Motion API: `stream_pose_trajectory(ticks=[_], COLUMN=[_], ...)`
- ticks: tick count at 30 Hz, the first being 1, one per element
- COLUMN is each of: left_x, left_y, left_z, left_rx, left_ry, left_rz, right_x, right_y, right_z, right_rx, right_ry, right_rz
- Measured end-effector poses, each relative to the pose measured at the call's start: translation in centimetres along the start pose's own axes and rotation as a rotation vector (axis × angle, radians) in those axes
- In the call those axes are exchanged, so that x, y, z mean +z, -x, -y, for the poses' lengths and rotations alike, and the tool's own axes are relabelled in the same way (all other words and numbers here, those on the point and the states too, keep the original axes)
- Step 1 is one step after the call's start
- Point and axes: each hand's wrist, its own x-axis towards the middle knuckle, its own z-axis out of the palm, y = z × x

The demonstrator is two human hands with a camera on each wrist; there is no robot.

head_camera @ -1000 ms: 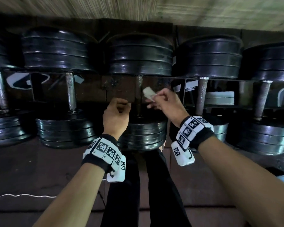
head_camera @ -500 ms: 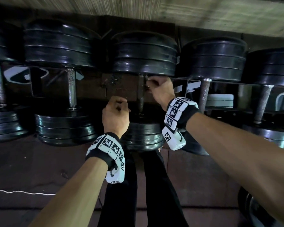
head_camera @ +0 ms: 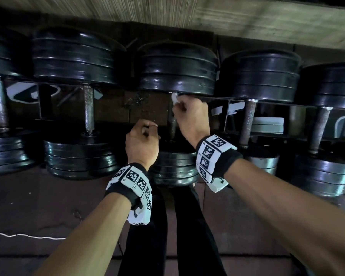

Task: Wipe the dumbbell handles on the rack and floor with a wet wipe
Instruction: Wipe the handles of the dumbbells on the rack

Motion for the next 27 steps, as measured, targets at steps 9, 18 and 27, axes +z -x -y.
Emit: stream_pose_trajectory(ticks=[9,18,27], left_x=[-1.8,-1.1,0.7], left_y=[-2.3,-6.7,-9.0], left_z=[-2.3,-2.1,-3.9], left_rx=[0.088,0.023,0.087], left_ry=[0.089,-0.024,-0.141], left_rz=[0.480,0.256,0.515], right_x=[-1.1,0.5,0.5], right_y=[3.3,5.7,5.7], right_z=[-1.7,-1.4,-1.7], right_rx=[-0.065,0.234,0.219], right_ry=[-0.169,-0.268,-0.151], right_rz=[0.139,-0.099,-0.108])
